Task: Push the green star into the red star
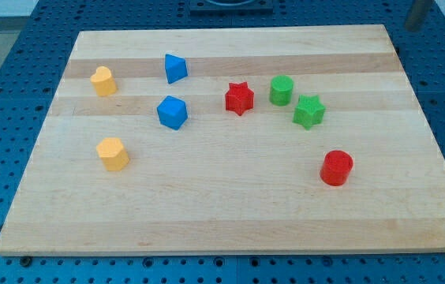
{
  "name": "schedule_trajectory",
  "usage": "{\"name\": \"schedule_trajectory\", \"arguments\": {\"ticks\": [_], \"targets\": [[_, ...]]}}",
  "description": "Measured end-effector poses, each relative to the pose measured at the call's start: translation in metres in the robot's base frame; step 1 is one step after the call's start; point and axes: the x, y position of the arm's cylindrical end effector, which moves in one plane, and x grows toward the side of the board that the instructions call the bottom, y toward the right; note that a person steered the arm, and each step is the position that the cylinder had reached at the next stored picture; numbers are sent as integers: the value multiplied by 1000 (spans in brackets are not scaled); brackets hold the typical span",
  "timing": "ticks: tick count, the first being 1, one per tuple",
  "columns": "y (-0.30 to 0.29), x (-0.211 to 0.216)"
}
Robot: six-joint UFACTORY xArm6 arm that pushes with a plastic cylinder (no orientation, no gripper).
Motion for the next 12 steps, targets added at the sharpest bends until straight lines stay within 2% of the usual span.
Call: {"name": "schedule_trajectory", "arguments": {"ticks": [3,6,7,8,11,12], "targets": [[-88,25],[-97,132],[-108,155],[-136,166],[-150,209],[-189,211]]}}
